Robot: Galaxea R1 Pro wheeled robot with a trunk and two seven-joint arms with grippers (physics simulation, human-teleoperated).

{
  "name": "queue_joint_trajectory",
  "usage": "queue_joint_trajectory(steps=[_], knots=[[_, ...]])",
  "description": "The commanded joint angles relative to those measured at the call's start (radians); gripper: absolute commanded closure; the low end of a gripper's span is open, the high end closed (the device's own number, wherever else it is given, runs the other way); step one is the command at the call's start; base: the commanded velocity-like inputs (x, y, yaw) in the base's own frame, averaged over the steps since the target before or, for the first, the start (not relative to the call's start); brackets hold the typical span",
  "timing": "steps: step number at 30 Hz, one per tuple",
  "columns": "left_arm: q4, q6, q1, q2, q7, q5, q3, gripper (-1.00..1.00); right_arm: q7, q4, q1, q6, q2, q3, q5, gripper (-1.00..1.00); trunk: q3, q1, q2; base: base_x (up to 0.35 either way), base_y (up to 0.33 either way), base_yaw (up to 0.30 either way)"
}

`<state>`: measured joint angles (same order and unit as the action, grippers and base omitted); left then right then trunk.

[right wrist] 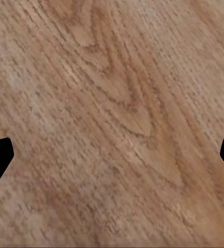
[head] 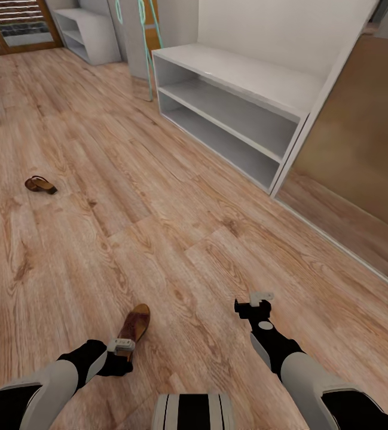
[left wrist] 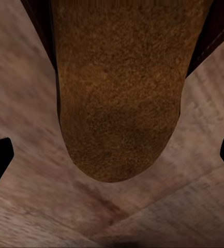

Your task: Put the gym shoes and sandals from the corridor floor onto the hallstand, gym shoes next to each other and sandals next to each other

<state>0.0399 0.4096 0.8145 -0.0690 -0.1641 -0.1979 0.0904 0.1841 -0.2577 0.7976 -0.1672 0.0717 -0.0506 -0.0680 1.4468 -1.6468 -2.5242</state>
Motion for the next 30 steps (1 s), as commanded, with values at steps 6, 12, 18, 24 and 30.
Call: queue_joint_trajectory(steps=[6, 12, 18, 24, 30], knots=[[0.000, 0.000, 0.000, 0.000, 0.001, 0.001, 0.000, -1.00, 0.000, 0.000, 0.000, 0.000, 0.000, 0.000, 0.000, -1.00, 0.008, -0.001, -0.001, 0.000, 0.000, 0.000], [0.000, 0.000, 0.000, 0.000, 0.000, 0.000, 0.000, -1.00, 0.000, 0.000, 0.000, 0.000, 0.000, 0.000, 0.000, -1.00, 0.008, -0.001, -0.001, 0.000, 0.000, 0.000], [0.000, 0.000, 0.000, 0.000, 0.000, 0.000, 0.000, -1.00, 0.000, 0.000, 0.000, 0.000, 0.000, 0.000, 0.000, -1.00, 0.008, -0.001, -0.001, 0.000, 0.000, 0.000], [0.000, 0.000, 0.000, 0.000, 0.000, 0.000, 0.000, -1.00, 0.000, 0.000, 0.000, 0.000, 0.000, 0.000, 0.000, -1.00, 0.008, -0.001, -0.001, 0.000, 0.000, 0.000], [0.001, 0.000, 0.000, 0.000, 0.000, 0.000, 0.000, -1.00, 0.000, 0.000, 0.000, 0.000, 0.000, 0.000, 0.000, -1.00, 0.008, -0.001, -0.001, 0.019, 0.000, 0.000]])
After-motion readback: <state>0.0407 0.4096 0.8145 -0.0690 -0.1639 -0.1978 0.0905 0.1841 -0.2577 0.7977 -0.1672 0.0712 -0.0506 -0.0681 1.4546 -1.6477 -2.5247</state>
